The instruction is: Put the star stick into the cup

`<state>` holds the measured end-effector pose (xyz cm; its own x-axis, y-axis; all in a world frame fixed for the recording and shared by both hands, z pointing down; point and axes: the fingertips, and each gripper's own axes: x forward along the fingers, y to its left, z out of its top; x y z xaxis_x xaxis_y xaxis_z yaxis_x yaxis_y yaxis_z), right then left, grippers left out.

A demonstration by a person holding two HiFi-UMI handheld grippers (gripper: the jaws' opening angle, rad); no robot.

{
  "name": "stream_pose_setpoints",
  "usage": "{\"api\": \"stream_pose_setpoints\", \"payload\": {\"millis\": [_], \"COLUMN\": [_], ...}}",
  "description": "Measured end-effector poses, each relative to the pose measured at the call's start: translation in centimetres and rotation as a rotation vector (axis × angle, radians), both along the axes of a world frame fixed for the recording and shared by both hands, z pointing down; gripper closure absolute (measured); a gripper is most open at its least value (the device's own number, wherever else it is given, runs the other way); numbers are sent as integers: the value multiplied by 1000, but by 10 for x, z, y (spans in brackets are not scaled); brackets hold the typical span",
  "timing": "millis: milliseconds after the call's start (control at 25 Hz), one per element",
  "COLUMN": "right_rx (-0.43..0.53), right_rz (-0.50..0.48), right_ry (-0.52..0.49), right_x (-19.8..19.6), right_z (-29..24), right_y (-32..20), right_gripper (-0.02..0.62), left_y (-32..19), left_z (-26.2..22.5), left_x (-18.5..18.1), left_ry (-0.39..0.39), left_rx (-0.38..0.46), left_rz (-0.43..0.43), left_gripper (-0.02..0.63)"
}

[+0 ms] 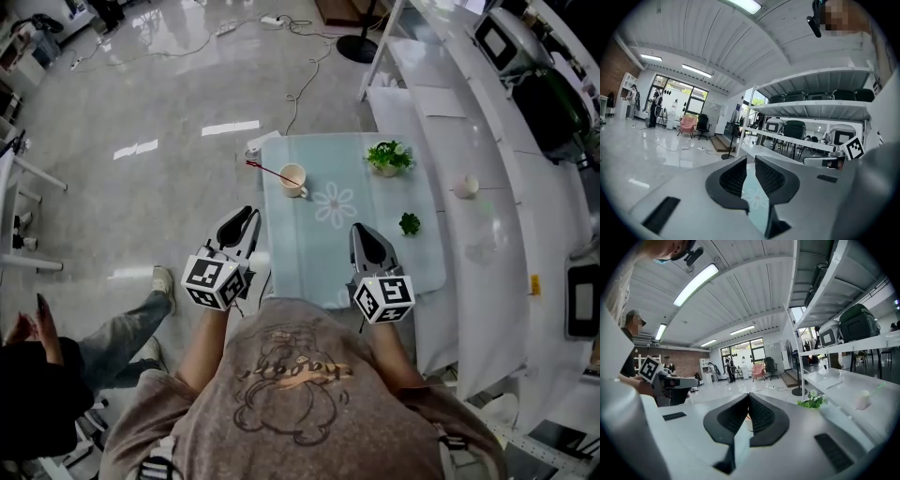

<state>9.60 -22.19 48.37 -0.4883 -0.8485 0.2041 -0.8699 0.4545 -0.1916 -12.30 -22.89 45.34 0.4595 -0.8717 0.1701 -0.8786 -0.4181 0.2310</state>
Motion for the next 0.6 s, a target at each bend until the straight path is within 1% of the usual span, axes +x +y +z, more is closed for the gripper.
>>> {"api": "stream_pose_setpoints", "payload": {"millis": [240, 600], "right_rx": [1, 0], "right_rz": [-5, -4], "right_ry": [0, 1], "right_x": [-1, -5], "right_z": [0, 2], "right_y": [6, 11], "right_gripper": [594, 595], "left_y": [10, 16], "left_z": [0, -2], "left_x": [-2, -1], "left_ry": [25, 41], "left_rx": [12, 33], "left_rz": [-25, -30], "left_gripper": [582, 586]}}
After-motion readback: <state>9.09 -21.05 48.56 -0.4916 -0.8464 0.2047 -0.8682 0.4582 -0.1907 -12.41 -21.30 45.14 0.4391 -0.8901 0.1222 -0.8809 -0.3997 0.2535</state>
